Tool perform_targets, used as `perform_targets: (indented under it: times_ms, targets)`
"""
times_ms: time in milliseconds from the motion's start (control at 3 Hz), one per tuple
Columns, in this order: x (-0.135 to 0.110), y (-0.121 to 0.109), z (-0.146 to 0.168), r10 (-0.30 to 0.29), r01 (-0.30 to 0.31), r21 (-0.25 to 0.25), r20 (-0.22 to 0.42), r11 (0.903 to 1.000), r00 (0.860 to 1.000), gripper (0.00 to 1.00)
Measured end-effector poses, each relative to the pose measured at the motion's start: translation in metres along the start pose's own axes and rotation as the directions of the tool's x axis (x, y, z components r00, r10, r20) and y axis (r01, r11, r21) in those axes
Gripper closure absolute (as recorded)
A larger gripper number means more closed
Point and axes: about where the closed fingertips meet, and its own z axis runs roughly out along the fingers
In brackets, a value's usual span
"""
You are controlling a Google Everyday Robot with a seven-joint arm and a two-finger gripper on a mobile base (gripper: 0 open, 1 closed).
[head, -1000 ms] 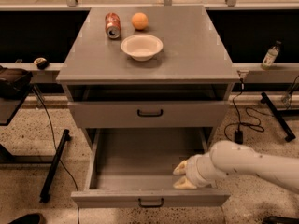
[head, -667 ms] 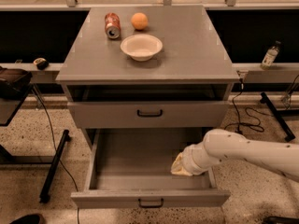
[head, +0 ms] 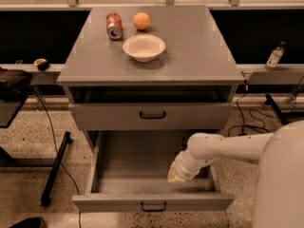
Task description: Open middle drawer
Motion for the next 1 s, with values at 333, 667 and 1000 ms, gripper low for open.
perform_targets:
  times_ms: [333, 667, 1000]
  targets:
    - [0.004, 0.012, 0.025, 0.001, -0.003, -0.065, -0.026, 0.9979, 1.000, 1.00]
    - [0.004, 0.032, 0.040, -0.014, 0.012, -0.131, -0.017, 0.9913, 1.000, 1.00]
    - [-0.004, 0.055, 0.035, -0.049, 0.053, -0.176, 0.028, 0.9830, 0.998, 1.00]
